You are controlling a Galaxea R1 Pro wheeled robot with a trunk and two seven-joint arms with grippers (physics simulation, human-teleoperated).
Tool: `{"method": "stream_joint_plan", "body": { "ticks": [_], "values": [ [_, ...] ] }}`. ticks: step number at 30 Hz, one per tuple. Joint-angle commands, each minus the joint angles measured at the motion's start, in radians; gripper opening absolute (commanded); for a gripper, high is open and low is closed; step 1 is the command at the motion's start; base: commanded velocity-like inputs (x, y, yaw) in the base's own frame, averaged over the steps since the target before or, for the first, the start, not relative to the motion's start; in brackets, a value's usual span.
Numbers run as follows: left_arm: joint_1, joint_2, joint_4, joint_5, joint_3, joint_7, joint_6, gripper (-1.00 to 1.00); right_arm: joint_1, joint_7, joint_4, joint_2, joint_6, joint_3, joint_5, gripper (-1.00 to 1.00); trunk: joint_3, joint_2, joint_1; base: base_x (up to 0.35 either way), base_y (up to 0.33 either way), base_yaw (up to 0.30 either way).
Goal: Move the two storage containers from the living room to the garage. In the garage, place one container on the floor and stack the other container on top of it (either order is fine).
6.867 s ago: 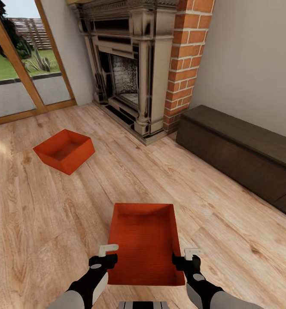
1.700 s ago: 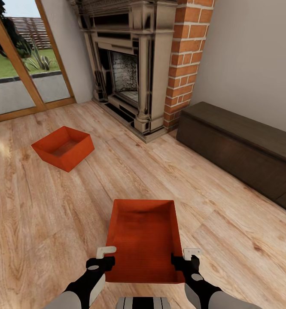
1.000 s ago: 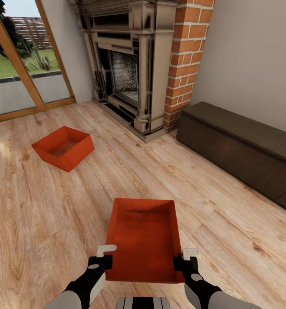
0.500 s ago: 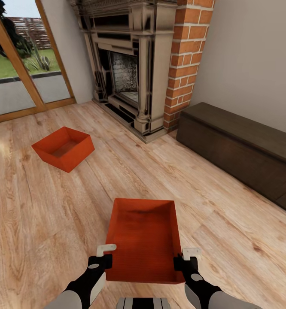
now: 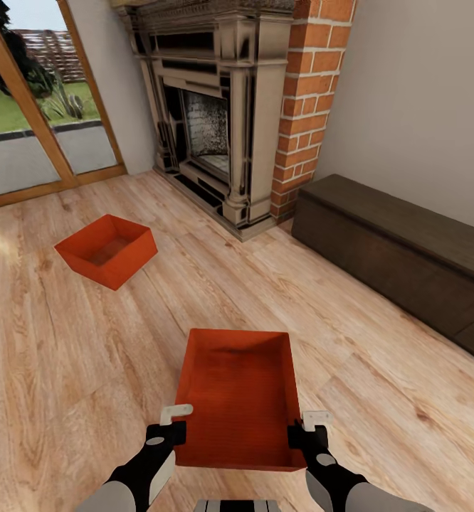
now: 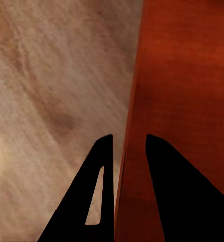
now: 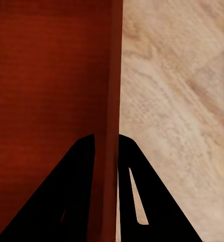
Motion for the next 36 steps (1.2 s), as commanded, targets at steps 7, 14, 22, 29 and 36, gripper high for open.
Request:
{"method": "stream_joint_plan", "body": {
  "ticks": [7, 14, 22, 29, 36],
  "values": [
    [-0.001, 0.003, -0.001, -0.014, 0.014, 0.007, 0.001, -1.00, -0.001, -0.007, 0.001, -0.001, -0.008, -0.018, -0.026, -1.00, 0.021, 0.049, -0.027, 0.000, 0.000, 0.000],
    [0.000, 0.003, -0.001, -0.014, 0.013, 0.007, 0.000, -1.00, -0.001, -0.007, 0.001, -0.001, -0.008, -0.018, -0.026, -1.00, 0.043, 0.098, -0.054, 0.000, 0.000, 0.000],
    [-0.001, 0.003, -0.001, -0.014, 0.013, 0.007, 0.000, -1.00, -0.001, -0.007, 0.001, -0.001, -0.008, -0.018, -0.026, -1.00, 0.068, 0.154, -0.085, 0.000, 0.000, 0.000],
    [-0.001, 0.003, -0.001, -0.013, 0.013, 0.007, 0.000, -1.00, -0.001, -0.007, 0.001, -0.001, -0.008, -0.018, -0.026, -1.00, 0.090, 0.203, -0.111, 0.000, 0.000, 0.000],
    [0.000, 0.003, -0.001, -0.013, 0.013, 0.007, 0.000, -1.00, -0.001, -0.007, 0.001, -0.001, -0.009, -0.018, -0.026, -1.00, 0.112, 0.252, -0.138, 0.000, 0.000, 0.000]
  ]
}}
